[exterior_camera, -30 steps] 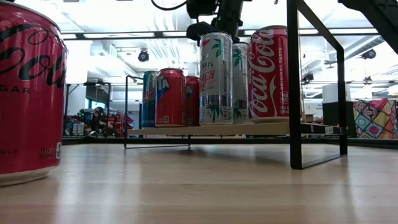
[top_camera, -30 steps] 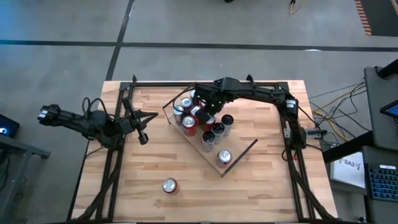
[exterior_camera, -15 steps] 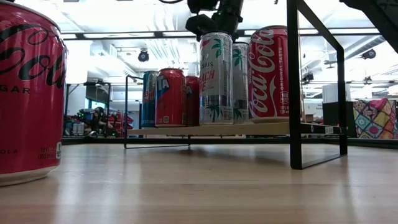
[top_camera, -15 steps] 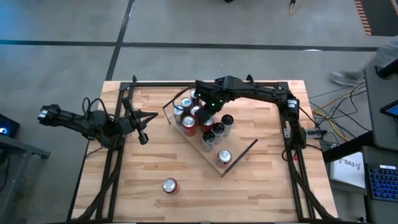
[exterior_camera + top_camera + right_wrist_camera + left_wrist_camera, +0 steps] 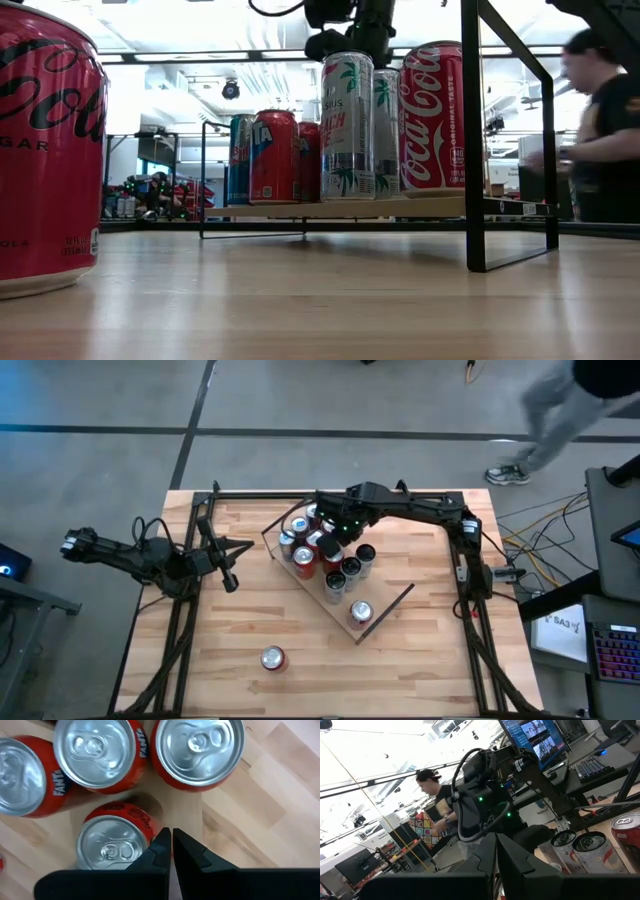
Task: Place canned beverage on shelf
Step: Adjust the red soda can
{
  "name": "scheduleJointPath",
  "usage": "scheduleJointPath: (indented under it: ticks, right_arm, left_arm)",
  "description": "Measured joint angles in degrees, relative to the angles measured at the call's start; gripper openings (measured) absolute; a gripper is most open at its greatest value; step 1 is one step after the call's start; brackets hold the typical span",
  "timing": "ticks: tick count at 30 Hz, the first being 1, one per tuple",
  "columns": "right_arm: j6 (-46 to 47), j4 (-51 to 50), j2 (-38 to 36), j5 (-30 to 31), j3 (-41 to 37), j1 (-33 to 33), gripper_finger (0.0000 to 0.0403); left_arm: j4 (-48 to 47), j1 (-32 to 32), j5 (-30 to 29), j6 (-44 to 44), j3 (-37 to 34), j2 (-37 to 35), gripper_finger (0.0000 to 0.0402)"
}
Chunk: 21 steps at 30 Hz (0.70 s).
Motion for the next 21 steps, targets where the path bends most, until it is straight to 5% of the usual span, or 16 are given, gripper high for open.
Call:
scheduleJointPath:
  ticks: [21]
  right_arm:
    - [0.26, 2.51, 0.04, -1.97, -0.67, 2.45, 0.0009]
  left_arm:
    - [0.0, 0.0, -0.01, 0.39, 0.0, 0.02, 0.0]
